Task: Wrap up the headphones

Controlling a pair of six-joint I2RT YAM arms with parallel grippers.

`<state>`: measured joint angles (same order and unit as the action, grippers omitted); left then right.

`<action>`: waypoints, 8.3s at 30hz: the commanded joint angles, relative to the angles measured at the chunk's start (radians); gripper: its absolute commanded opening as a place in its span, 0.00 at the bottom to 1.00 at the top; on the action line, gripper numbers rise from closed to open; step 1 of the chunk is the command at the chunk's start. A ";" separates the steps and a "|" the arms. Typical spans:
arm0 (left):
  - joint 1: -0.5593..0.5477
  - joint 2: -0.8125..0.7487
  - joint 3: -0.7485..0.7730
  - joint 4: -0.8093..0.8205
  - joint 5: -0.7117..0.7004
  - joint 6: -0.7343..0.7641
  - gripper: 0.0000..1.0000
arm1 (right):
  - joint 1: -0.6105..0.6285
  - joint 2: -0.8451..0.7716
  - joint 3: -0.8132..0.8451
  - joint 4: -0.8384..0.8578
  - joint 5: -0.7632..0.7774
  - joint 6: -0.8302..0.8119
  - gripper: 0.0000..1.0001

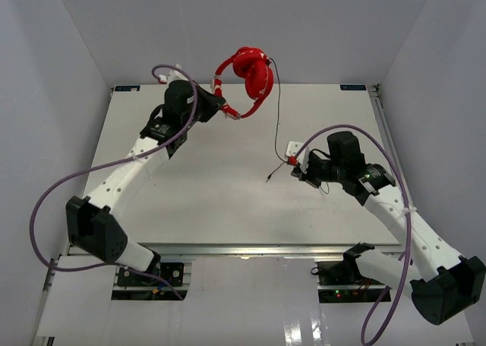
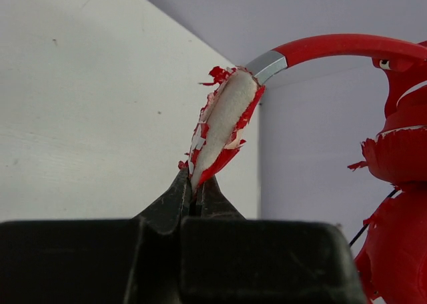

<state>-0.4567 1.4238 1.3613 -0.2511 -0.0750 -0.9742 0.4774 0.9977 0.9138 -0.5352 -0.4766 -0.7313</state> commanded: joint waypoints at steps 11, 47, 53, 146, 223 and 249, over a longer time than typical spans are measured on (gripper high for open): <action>-0.223 0.414 0.256 -0.107 -0.094 0.379 0.00 | 0.072 0.088 0.259 -0.221 0.586 -0.324 0.08; -0.362 -0.161 -0.232 0.141 0.354 0.394 0.00 | -0.324 0.301 0.246 -0.175 -0.448 0.108 0.15; -0.370 -0.147 -0.156 0.138 0.359 0.353 0.00 | -0.322 0.338 0.229 -0.147 -0.661 0.155 0.31; -0.389 0.233 -0.047 -0.010 0.152 0.514 0.00 | 0.274 -0.016 0.157 -0.170 0.942 -0.601 0.12; -0.412 -0.293 -0.306 0.113 -0.378 0.128 0.00 | -0.273 0.135 -0.256 0.619 -0.727 0.781 0.08; -0.231 0.401 -0.218 0.238 -0.217 -0.107 0.00 | -0.323 0.835 -0.226 0.814 -0.691 0.850 0.08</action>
<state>-0.6953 1.7756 1.0025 -0.0445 -0.3402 -1.0451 0.1766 1.8019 0.6544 0.2651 -1.1776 0.1465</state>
